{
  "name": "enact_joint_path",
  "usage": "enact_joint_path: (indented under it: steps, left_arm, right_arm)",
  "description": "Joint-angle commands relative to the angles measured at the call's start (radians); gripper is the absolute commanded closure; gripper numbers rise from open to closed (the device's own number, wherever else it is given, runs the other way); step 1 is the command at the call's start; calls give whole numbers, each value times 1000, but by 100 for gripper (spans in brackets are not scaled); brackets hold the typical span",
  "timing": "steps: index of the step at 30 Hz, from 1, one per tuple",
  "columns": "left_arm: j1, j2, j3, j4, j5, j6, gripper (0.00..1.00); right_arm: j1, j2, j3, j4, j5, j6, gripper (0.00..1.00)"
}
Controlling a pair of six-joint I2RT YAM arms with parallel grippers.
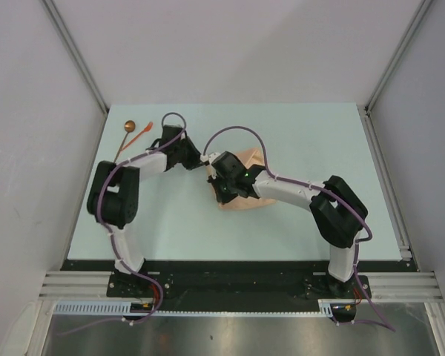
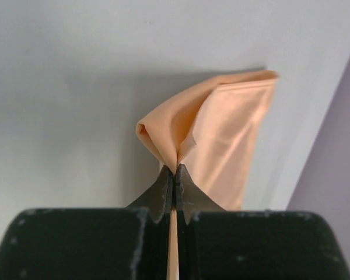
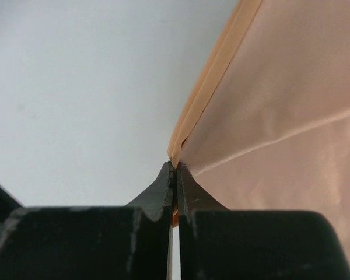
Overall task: Fold the napkin into a case and place the utensils inside
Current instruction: Turn over the upper triangle folded napkin at the center of the board.
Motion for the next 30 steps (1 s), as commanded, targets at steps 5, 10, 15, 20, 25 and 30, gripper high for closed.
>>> enact_joint_path:
  steps: [5,10,15,20,25,30]
  left_arm:
    - [192,-529,-195,-61,-47,-59,100]
    - [374,-771,-140,-301,-106,79,100]
    - [488,-954,-36,-475,-182,201,100]
    - [490,-959,-57,-428,-202,233,100]
    - [439,-800,-238,-142,-100,218,100]
    - [225,-564,-289,73,-146,136,100]
  right_arm:
    - [193,-56,203,-4,-78,106,100]
    - [281,8,359,51,-184,185,100]
    - [359,63,458,215,-368,293,100]
    - [353,62,335,514,-527,487,100]
    - [286,34,62,744,-574,595,100]
    - [209,19,-226,877,-592,647,100]
